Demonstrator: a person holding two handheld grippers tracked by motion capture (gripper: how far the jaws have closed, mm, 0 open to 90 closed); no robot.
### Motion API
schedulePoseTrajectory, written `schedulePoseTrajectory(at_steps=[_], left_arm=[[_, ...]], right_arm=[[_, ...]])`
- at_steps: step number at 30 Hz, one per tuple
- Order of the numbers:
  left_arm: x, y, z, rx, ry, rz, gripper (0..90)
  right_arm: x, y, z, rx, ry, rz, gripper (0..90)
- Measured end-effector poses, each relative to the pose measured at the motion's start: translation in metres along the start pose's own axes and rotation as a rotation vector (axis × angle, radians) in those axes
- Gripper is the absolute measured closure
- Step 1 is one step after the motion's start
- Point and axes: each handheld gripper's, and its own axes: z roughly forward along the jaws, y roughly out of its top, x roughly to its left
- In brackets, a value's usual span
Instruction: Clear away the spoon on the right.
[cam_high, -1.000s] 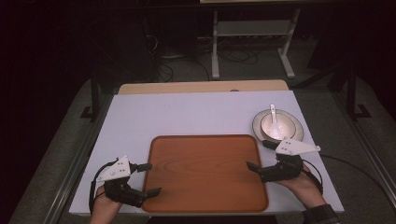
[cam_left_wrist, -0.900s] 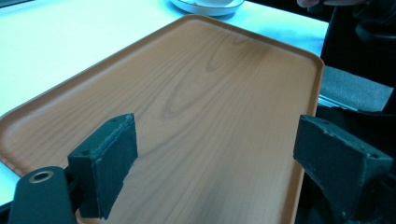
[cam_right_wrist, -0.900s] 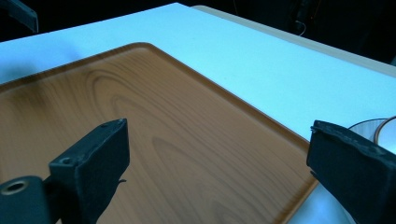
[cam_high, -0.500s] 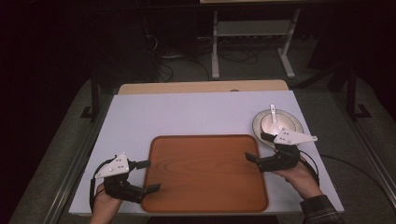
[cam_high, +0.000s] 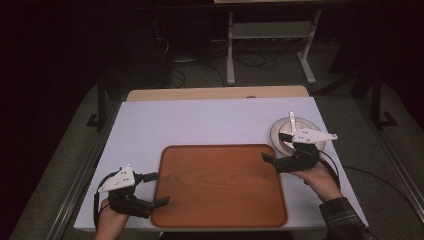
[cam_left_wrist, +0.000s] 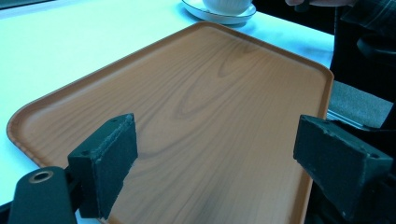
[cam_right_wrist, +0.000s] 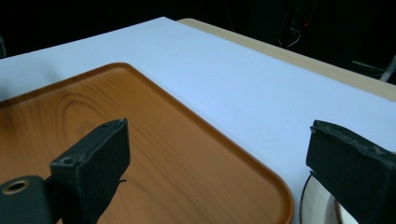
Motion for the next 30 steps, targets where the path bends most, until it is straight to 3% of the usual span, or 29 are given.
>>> schedulePoseTrajectory(at_steps=[16,24,30], left_arm=[[-0.004,-0.004,-0.006,0.012,0.029,0.015,13.3],[-0.003,-0.005,-0.009,-0.001,0.049,-0.002,13.3],[-0.001,-0.003,-0.007,-0.006,0.051,0.001,13.3]], right_arm=[[-0.022,0.009,0.008,0.026,-0.033,-0.001,6.3],[-0.027,0.013,0.01,0.026,-0.033,0.002,6.5],[-0.041,0.018,0.019,0.032,-0.041,0.017,6.7]])
